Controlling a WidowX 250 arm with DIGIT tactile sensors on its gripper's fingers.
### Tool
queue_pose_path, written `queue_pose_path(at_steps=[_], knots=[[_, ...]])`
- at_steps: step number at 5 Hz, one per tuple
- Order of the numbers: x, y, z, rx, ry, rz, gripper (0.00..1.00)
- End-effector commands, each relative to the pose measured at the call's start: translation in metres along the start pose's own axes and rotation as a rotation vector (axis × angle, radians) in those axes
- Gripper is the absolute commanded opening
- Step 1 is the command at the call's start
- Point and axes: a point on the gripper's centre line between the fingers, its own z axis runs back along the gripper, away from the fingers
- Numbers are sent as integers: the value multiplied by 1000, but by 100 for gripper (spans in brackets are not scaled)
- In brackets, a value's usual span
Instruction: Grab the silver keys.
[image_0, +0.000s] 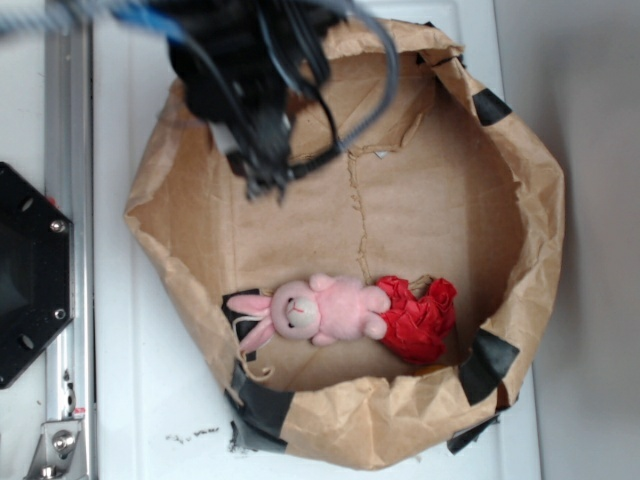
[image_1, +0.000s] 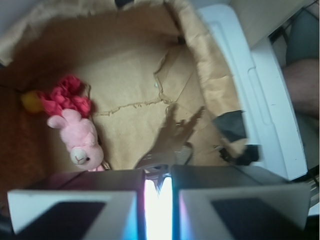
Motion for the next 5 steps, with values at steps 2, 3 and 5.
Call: queue_pose_path(at_steps=[2, 3, 5], knots=[[-1, -18, -17, 57, -48, -4, 0], [-1, -15, -12, 18, -53, 16, 0], [-7, -15, -14, 45, -73, 9, 0]])
